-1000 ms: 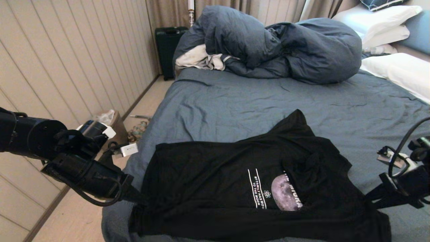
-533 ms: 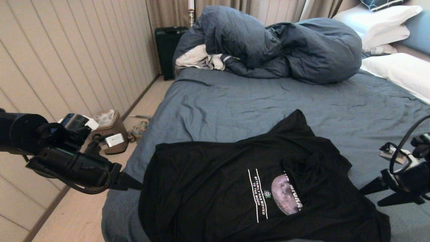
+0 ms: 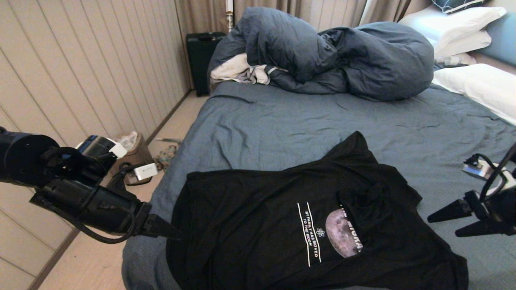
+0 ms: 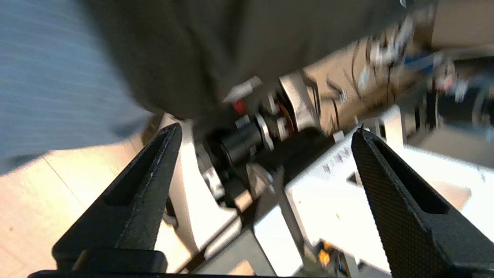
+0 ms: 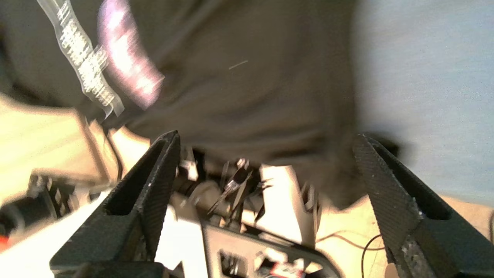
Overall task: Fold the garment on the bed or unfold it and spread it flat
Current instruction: Fold the black T-shirt
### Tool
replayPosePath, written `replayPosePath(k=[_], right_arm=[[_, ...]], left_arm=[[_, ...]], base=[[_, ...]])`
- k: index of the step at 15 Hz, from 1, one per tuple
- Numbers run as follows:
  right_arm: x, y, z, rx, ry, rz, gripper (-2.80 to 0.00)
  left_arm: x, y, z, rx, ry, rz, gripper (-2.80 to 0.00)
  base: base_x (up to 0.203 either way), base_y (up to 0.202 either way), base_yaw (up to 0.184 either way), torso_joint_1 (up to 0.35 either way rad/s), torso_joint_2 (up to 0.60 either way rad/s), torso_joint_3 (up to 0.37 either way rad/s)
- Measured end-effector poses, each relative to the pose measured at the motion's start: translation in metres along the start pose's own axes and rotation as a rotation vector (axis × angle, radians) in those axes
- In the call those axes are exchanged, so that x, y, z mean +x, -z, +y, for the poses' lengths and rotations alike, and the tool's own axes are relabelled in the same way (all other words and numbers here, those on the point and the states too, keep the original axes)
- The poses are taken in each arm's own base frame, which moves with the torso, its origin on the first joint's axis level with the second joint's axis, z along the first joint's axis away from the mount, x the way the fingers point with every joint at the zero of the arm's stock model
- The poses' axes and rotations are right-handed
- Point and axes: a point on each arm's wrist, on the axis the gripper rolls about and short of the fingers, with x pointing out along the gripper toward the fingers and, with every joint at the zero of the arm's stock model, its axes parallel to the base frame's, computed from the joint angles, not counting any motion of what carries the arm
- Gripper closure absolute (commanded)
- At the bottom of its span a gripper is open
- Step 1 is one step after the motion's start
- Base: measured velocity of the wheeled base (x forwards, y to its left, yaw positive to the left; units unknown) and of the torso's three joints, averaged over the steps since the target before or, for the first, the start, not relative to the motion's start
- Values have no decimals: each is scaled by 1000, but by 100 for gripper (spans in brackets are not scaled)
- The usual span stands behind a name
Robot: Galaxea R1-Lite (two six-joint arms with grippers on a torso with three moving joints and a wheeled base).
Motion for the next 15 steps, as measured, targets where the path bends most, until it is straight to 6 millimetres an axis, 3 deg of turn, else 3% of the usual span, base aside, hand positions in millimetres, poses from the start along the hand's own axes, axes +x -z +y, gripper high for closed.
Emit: replayPosePath(k=[3,6,9,12,13,15], right_arm=[[2,-4,14,-25,-29,-9,-280],[-8,-28,23,-47,-42,-85,-280],[-6,-62,17,-53,-36,-157,-280],[11,-93,1,-68,-14,-225,-280],[15,-101,-3,-72,-5,-249,0],[16,-112,-6,-42,-6,-276,0]], left_arm=[[2,-9,-7,17,3,-15,-280],[-11,-33,-3,23,-14,-97,-280],[-17,-64,12,26,-39,-169,-280],[-14,-94,39,5,-60,-212,-280],[-13,-102,47,-7,-65,-225,0],[-11,-116,57,-37,-68,-252,0]], base=[[0,0,0,0,0,0],[0,0,0,0,0,0],[0,0,0,0,0,0],[0,0,0,0,0,0],[0,0,0,0,0,0],[0,0,0,0,0,0]])
